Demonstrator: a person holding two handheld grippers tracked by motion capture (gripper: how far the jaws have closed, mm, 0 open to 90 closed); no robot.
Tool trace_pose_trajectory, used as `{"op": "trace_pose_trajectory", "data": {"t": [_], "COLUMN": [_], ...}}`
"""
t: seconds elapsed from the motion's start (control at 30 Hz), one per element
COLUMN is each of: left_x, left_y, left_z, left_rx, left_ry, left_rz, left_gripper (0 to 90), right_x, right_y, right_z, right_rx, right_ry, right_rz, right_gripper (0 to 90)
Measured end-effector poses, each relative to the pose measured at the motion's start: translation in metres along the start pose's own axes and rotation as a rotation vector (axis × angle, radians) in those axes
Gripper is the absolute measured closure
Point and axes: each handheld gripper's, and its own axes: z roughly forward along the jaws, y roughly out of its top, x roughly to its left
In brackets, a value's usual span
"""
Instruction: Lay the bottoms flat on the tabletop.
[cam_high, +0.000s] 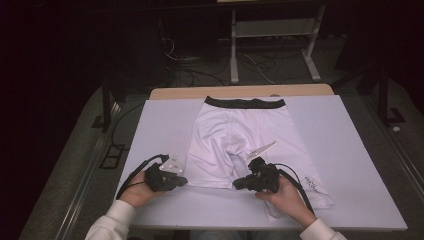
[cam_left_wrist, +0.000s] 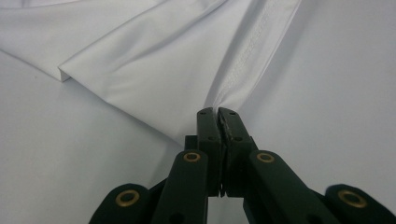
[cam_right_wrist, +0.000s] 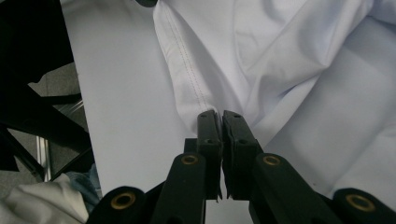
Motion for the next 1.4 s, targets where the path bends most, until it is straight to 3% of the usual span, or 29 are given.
{"op": "trace_pose_trajectory", "data": {"t": [0.33,0.47,0.6,0.83,1.03,1.13,1.4], "left_x": [-0.017,-0.02,-0.024,-0.026,-0.023,-0.024,-0.021], "left_y": [-0.016,-0.027,-0.032,-0.034,-0.033,-0.03,-0.016], "left_z": [-0.012,-0.016,-0.02,-0.026,-0.027,-0.026,-0.022], "left_rx": [0.029,0.025,0.028,-0.013,-0.072,-0.103,-0.165], "left_ry": [-0.023,-0.03,-0.035,-0.073,-0.128,-0.114,-0.094], "left_rz": [0.048,0.029,0.041,0.024,-0.034,-0.049,-0.075], "left_gripper": [87.5,87.6,87.5,86.5,70.0,57.4,38.1], "right_x": [0.014,0.022,0.03,0.037,0.039,0.039,0.04], "right_y": [0.0,-0.001,-0.002,-0.005,-0.006,-0.006,-0.004], "right_z": [0.011,0.017,0.024,0.031,0.029,0.025,0.01], "right_rx": [0.04,0.065,0.091,0.117,0.128,0.115,0.06], "right_ry": [0.065,0.09,0.116,0.157,0.166,0.186,0.13], "right_rz": [-0.009,-0.015,-0.03,-0.031,-0.019,-0.005,-0.039], "right_gripper": [85.3,85.3,85.2,85.2,82.7,79.1,65.7]}}
